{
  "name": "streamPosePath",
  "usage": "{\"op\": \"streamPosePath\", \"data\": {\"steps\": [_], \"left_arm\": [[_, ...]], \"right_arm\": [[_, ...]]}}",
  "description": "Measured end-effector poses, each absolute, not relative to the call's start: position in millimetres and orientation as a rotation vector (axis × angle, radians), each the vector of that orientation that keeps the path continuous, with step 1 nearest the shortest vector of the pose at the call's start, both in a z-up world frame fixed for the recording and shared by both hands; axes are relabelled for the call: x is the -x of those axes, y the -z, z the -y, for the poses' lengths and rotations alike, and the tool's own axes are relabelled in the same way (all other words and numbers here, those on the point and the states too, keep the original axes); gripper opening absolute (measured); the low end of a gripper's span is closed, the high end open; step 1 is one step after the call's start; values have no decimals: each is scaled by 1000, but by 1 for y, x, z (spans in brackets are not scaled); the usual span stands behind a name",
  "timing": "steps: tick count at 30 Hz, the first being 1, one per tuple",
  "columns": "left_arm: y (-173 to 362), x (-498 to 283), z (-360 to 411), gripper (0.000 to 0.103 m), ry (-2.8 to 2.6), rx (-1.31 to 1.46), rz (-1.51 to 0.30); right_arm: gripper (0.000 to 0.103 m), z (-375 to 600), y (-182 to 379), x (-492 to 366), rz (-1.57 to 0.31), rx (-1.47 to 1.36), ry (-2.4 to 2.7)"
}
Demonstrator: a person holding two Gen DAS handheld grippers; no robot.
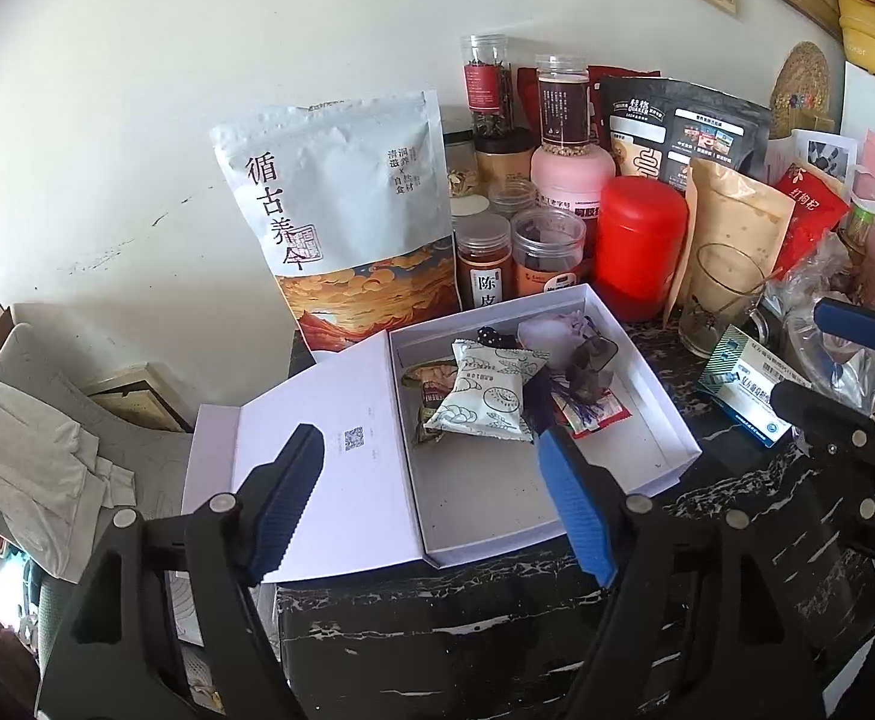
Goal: Organize objects
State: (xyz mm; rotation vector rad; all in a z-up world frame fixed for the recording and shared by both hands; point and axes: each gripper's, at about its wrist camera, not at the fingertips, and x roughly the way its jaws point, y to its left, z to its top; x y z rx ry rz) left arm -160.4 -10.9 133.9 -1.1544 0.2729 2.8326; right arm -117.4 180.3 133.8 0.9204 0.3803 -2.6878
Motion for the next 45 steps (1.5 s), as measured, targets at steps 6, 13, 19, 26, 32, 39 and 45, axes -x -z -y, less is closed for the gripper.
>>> {"op": "streamPosePath", "data": {"steps": [6, 13, 19, 26, 32, 39, 45], "left_arm": [[-134, 130, 9, 84, -2843, 1131, -297], [-125, 102, 4, 84, -2846, 1129, -339], [-110, 85, 4, 84, -2825, 1151, -301], [-88, 71, 10, 84, -2778, 1230, -220], [-77, 62, 12, 84, -2778, 1239, -215], [-68, 58, 18, 84, -2782, 1266, -196], [-68, 58, 24, 84, -2801, 1272, -196]], "right_arm": [[68, -182, -134, 92, -369, -900, 2713], [72, -179, -121, 69, -394, -909, 2756], [72, -178, -103, 55, -383, -941, 2772], [72, -173, -88, 41, -376, -949, 2766], [72, -168, -79, 33, -385, -947, 2735], [72, -170, -70, 31, -349, -962, 2721], [72, -172, -64, 32, -342, -980, 2717]]}}
